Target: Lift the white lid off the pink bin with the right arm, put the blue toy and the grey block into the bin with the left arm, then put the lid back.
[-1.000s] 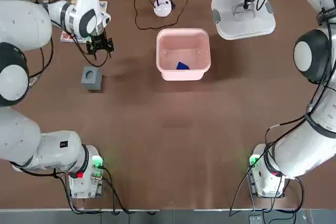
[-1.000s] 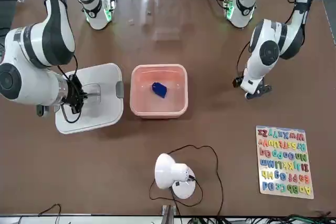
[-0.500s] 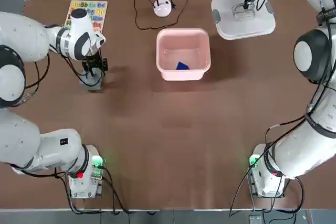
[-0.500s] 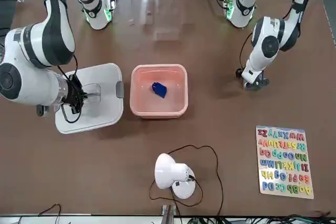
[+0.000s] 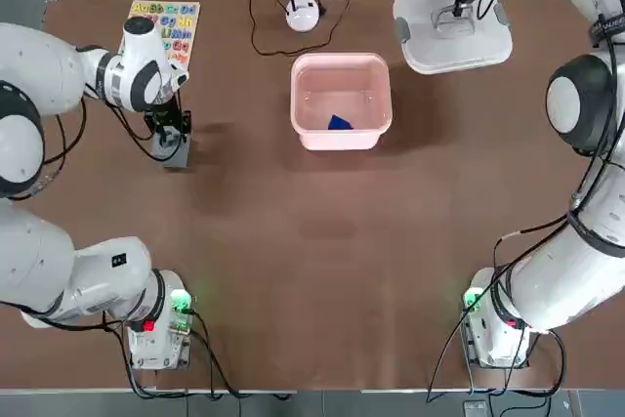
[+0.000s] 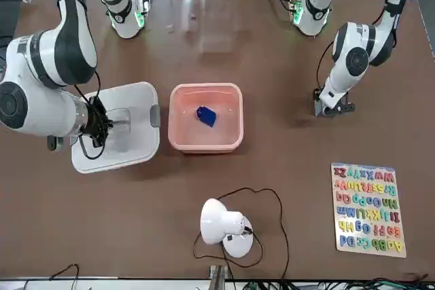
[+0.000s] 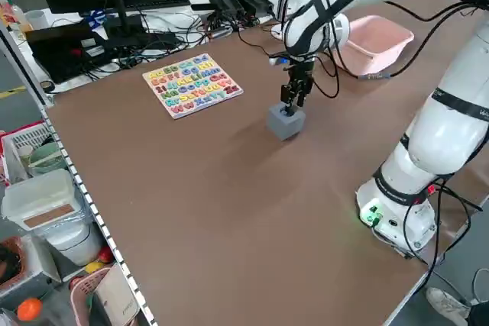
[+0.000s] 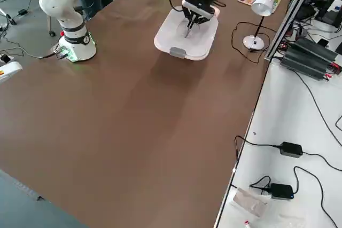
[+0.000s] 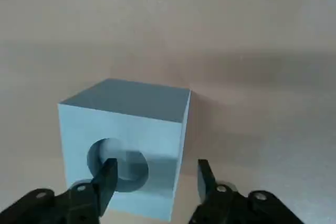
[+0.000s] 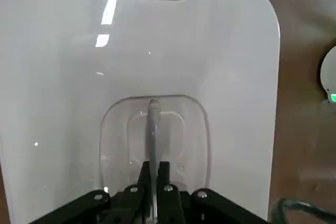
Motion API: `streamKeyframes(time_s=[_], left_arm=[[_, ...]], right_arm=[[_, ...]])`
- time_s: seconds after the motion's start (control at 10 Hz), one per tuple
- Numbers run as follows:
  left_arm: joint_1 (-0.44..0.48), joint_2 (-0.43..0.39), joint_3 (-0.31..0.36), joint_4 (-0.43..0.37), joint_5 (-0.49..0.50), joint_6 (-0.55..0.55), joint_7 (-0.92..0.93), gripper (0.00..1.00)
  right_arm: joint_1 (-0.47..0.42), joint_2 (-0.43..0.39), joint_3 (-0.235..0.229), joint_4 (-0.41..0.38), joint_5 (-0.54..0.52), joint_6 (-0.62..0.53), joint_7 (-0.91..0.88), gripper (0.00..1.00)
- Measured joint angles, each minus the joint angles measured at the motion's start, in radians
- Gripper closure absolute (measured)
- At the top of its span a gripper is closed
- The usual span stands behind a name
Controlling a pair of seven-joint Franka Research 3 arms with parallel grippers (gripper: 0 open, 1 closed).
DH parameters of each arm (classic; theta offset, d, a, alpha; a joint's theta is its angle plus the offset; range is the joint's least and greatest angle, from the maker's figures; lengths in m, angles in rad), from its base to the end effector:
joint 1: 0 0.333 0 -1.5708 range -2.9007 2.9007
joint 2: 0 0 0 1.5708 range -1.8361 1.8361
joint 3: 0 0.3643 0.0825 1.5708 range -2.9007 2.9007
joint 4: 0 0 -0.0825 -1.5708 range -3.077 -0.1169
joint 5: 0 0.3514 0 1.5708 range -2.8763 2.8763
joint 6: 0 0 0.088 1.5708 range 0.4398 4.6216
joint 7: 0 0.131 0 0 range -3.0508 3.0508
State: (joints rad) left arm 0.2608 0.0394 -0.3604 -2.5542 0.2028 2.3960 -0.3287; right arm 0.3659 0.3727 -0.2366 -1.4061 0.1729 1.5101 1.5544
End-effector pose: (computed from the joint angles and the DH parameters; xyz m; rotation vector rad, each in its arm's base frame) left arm 0.4098 -0.0365 0.2923 -2.9827 -0.0976 0.2480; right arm 0.6072 0.1274 0.5060 2.2519 -1.9602 -0.3547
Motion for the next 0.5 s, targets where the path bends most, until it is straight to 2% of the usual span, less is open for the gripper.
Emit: streamKeyframes(time_s=[0.1,0.2,0.3,0.4,0.5], left_arm=[[0.000,0.000,0.000,-0.001,0.000,0.000,0.008,0.44],[0.000,0.000,0.000,-0.001,0.000,0.000,0.017,0.48],[0.000,0.000,-0.001,-0.001,0.000,0.000,0.021,0.66],[0.001,-0.002,-0.002,0.000,0.001,0.000,0.023,0.75],[0.004,-0.002,-0.002,0.000,0.001,0.000,0.023,0.75]], right_arm=[[0.000,0.000,0.000,0.000,0.000,0.000,0.000,0.93],[0.000,0.000,0.000,0.000,0.000,0.000,0.000,0.93],[0.000,0.000,0.000,0.000,0.000,0.000,0.000,0.93],[0.000,0.000,0.000,0.000,0.000,0.000,0.000,0.93],[0.000,0.000,0.000,0.000,0.000,0.000,0.000,0.93]])
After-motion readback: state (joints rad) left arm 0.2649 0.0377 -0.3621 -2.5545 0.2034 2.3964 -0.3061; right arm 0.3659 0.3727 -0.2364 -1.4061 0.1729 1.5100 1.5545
